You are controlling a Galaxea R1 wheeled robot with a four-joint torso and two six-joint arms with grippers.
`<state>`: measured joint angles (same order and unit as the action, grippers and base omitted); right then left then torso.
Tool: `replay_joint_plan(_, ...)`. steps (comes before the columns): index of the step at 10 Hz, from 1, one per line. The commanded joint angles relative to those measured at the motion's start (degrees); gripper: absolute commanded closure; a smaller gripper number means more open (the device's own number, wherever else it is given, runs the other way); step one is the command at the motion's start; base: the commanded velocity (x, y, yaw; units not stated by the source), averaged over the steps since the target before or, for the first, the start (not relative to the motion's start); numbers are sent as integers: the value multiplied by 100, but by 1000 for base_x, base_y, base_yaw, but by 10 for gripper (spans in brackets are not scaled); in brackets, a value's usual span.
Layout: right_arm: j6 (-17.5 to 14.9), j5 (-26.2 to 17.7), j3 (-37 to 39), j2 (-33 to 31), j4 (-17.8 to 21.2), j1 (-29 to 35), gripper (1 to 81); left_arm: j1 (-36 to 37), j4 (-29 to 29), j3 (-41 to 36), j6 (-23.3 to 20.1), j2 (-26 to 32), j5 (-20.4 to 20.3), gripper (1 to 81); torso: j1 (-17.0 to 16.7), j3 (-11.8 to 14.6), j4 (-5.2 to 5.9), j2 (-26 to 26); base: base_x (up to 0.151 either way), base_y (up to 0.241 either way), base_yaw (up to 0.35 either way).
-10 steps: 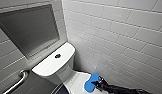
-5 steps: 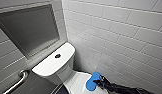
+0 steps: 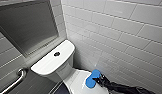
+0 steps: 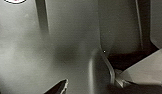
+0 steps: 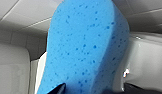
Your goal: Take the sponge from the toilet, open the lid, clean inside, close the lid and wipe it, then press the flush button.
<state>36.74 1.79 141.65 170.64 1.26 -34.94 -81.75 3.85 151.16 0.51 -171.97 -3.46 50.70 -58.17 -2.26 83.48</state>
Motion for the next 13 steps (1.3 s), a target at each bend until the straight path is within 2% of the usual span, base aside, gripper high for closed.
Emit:
replay_joint_plan(1, 0, -57, 37, 60, -64, 517, 10, -30, -25, -25, 19, -31, 417, 10, 0, -2, 0, 0, 0, 0, 0)
replay_joint_plan(2, -9, 14, 28, 69, -82, 527, 10, -30, -34, -25, 19, -31, 417, 10, 0, 0, 0, 0, 0, 0, 0)
replay_joint_plan(3, 0, 137, 19, 86, -257, 501, 10, -30, -34, -25, 19, -31, 417, 10, 0, -2, 0, 0, 0, 0, 0)
replay_joint_plan(4, 0, 469, 37, 130, -554, 386, 10, -38, -34, -25, 19, -22, 425, 10, 0, -2, 0, 0, 0, 0, 0)
replay_joint_plan(8, 26, 1376, -16, 104, -1135, 26, 10, -74, -42, -25, 28, 13, 469, 10, 0, -2, 0, 0, 0, 0, 0)
replay_joint_plan(13, 44, 1394, 54, 104, -1242, -1, 10, -83, -51, -25, 28, -4, 469, 10, 0, -2, 0, 0, 0, 0, 0)
